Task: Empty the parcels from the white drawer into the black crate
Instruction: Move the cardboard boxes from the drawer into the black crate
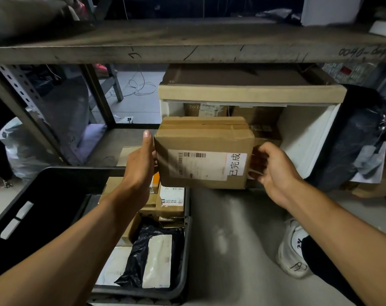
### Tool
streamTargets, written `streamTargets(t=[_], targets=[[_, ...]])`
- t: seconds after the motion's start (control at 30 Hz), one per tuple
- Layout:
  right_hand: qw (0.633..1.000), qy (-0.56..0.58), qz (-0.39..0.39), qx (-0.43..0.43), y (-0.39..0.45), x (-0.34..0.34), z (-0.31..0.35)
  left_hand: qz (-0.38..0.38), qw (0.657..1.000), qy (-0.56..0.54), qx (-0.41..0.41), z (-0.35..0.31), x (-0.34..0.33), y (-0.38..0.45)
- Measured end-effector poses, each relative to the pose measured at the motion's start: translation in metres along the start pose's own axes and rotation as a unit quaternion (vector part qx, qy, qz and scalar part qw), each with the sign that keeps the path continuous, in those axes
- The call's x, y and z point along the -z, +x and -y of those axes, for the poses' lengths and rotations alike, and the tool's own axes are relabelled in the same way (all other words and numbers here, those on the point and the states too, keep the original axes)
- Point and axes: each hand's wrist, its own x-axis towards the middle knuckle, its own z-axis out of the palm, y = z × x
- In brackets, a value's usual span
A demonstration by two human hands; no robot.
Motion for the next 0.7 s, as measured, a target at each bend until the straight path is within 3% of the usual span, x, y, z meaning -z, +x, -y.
streamTargets(t=[0.33, 0.53, 0.7], targets=[[0.997, -0.064, 0.047, 0.008, -0.002, -0.0007, -0.0029, 0.003, 0.999, 0.035, 0.008, -0.0033, -0.0011, -0.003], [0.993, -0.093, 0.066, -0.006, -0.0072, 0.0006, 0.002, 0.006, 0.997, 0.015, 0.077, -0.0015, -0.0042, -0.0045], [0.991, -0.079, 0.1, -0.048, -0.0086, -0.0027, -0.0009, 0.062, 0.993, 0.013, 0.1, -0.0013, -0.0059, -0.005]])
